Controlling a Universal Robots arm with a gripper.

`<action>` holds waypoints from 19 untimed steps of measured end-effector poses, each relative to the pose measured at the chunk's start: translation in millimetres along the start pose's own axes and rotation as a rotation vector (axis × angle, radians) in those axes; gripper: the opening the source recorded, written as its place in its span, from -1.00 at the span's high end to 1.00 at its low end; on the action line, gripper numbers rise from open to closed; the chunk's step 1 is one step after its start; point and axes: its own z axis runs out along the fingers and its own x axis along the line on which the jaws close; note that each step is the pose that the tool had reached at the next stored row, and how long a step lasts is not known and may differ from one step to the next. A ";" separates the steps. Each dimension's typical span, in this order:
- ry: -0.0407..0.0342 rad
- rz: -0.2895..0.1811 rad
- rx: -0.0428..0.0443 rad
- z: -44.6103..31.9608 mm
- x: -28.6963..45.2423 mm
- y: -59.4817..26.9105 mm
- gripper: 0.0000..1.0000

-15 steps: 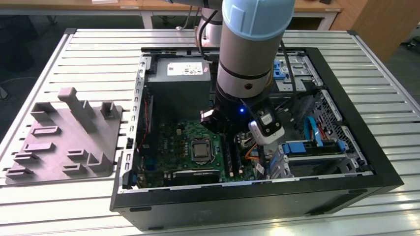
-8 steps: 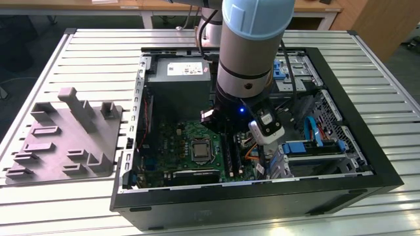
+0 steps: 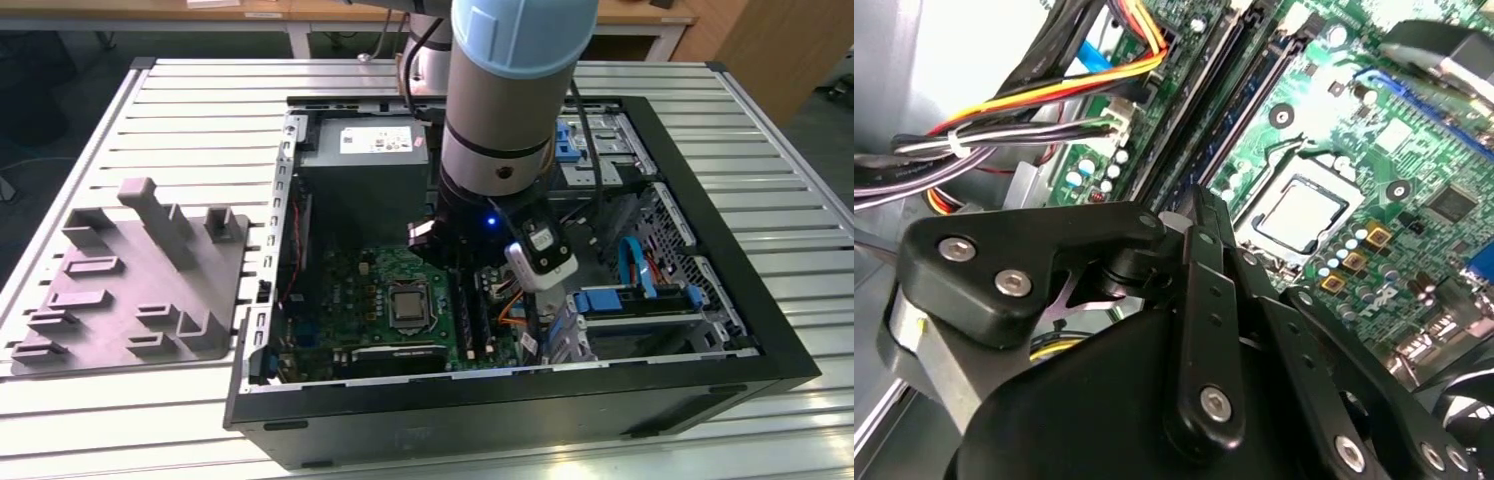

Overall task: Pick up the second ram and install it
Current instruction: 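Insert the second ram into the second slot, then press down the second ram until it locks into place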

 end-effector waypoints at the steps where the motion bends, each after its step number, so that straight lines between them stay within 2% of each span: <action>1: 0.0000 0.000 -0.0020 0.2 0.0 0.9 0.80; 3: 0.0000 0.000 -0.0048 0.6 0.0 2.3 0.80; 19: 0.0000 0.000 -0.0057 1.5 0.1 3.6 0.80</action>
